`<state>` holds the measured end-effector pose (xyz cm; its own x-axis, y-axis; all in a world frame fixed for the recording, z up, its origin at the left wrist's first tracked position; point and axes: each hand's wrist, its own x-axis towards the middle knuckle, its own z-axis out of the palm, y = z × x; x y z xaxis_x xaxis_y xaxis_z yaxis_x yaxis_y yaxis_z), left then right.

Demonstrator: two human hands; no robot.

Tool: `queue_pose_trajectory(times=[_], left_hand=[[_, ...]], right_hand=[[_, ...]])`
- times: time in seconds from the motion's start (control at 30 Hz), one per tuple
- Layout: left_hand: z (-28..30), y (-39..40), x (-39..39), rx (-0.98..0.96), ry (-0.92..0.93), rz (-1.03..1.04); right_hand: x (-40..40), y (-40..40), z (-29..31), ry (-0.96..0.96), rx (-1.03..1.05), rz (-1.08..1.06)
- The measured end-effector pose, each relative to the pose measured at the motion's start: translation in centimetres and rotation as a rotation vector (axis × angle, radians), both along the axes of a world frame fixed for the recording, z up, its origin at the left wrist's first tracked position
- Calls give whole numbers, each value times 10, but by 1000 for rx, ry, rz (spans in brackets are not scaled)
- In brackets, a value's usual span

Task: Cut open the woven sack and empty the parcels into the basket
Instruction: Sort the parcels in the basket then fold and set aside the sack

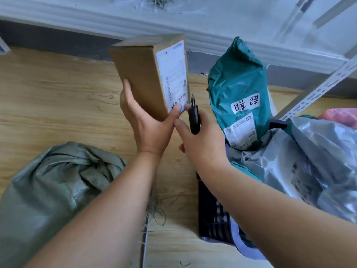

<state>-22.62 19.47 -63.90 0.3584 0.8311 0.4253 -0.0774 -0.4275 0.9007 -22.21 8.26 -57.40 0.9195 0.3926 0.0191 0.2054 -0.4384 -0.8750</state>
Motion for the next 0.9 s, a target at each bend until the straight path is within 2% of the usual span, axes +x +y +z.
queue_pose_trajectory(times=[0.13,0.2,0.3,0.37,0.47,0.53,0.63,0.73,0.8,0.9], left_hand=[[69,-13,-13,249,-150,76],[100,-29,-16,369,-157,54],[133,-69,-9,476,-52,-38],[140,-99,-1,458,66,-94],[126,-141,3,393,264,-177],[110,-166,2,406,408,-207],[89,-203,2,400,642,-207],[82,-226,6,322,873,-282],[89,-229,10,300,961,-302],[94,-231,13,317,957,-261]], right_hand=[[-3,-19,35,-15,328,-56],[4,-36,52,16,488,-112],[20,-70,75,73,666,-227],[35,-93,85,86,702,-310],[54,-132,91,126,690,-428],[61,-158,89,153,598,-478],[68,-188,79,203,444,-460],[75,-211,78,276,391,-414],[80,-228,84,304,367,-362],[88,-258,95,274,302,-268]])
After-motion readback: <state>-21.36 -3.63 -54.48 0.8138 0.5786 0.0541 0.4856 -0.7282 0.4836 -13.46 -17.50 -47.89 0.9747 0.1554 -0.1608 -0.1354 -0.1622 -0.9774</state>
